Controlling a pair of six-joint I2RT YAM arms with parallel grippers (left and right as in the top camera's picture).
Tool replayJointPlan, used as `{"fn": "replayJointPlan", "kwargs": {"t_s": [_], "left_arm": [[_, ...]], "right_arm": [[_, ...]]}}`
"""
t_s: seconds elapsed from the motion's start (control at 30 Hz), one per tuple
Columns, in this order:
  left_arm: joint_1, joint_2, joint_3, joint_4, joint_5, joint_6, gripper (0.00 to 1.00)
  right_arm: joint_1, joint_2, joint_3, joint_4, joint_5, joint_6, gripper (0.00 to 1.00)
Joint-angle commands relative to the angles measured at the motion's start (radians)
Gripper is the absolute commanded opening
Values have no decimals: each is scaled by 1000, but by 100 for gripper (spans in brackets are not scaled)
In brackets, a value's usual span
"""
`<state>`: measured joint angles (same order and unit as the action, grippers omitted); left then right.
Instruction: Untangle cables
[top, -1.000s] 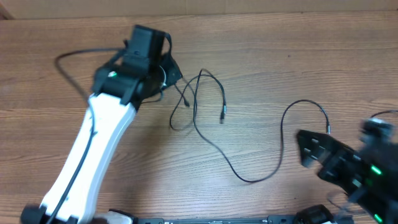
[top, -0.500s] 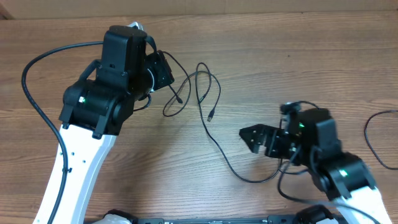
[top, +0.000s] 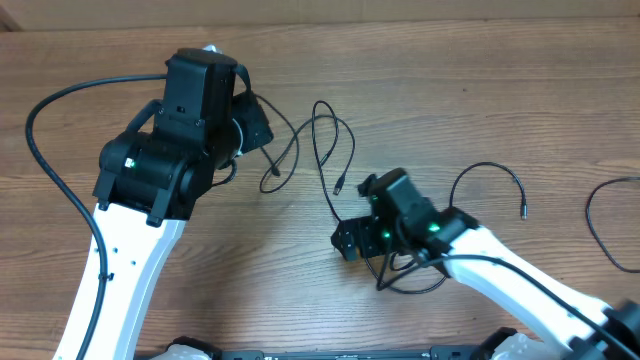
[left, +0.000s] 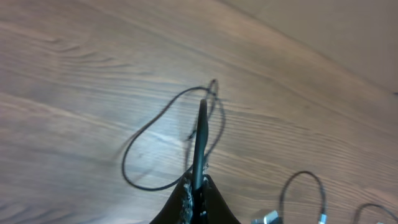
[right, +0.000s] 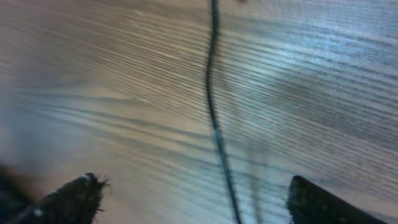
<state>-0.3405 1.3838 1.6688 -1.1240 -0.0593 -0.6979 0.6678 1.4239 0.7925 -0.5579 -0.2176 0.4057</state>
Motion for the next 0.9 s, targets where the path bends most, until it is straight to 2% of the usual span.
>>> {"fn": "replayJointPlan", "kwargs": {"t_s": [0.0,0.1,0.17,0.33,0.43,0.6,0.87], "left_arm": [[9,-24,11,-25,-71,20,4],[40,-25,11,-57,-72,18,4],[67,-25,11,-80,-72,14,4],[137,-25,11,-154,-71,-17,4],[164,-25,11,-187,-71,-16,4],[177,-25,10,-244,-84,-15,4],[177,-25,8,-301,-86,-13,4]], "right_arm": [[32,71,-7,8,122,-10,84],[40,124,-7,9,146,-9,64],[40,137,-7,8,146,-6,40],[40,137,-5,40,146,-8,15],[40,137,-5,76,146,-14,4],[38,135,36,87,153,-71,4],[28,102,447,-238,303,-157,4]]}}
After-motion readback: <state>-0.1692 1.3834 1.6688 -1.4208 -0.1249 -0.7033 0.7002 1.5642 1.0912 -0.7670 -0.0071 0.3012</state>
